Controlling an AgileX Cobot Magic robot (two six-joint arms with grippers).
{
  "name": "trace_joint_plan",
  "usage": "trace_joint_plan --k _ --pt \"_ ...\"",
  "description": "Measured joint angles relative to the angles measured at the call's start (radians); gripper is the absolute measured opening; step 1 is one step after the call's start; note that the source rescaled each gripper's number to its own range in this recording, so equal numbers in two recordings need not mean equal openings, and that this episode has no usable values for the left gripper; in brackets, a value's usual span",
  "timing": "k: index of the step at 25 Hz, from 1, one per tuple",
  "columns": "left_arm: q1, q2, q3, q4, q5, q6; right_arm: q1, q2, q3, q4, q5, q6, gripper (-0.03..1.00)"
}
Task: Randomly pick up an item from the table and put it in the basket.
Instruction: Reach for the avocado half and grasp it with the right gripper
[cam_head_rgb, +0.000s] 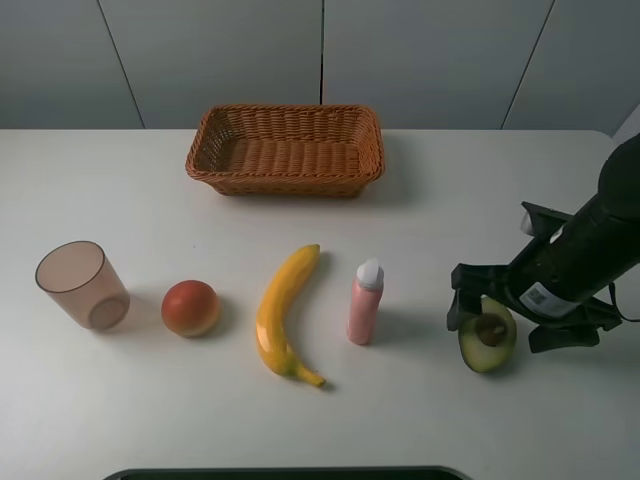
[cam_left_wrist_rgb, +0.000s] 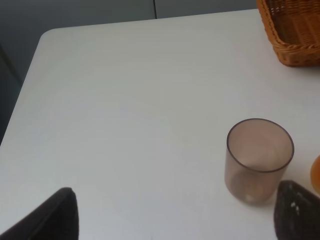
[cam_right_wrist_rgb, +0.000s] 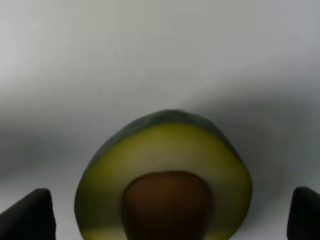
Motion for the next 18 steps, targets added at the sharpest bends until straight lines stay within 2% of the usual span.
trace_joint_plan --k 12,13,14,16,17,18 --pt "0.000 0.000 0.000 0.000 0.000 0.002 0.000 0.041 0.000 0.023 -0.029 -0.013 0.98" --pt "0.000 0.000 0.000 0.000 0.000 0.002 0.000 0.041 0.000 0.023 -0.029 -0.015 0.90" --pt "0.000 0.000 0.000 0.000 0.000 0.002 0.000 0.041 0.000 0.023 -0.029 -0.013 0.69" --pt "0.000 0.000 0.000 0.000 0.000 0.002 0.000 0.041 0.000 0.023 -0.031 -0.015 0.09" --pt "0.000 0.000 0.000 0.000 0.000 0.002 0.000 0.041 0.000 0.023 -0.031 -0.015 0.00" --pt "0.000 0.000 0.000 0.000 0.000 0.002 0.000 0.041 0.000 0.023 -0.031 -0.015 0.00"
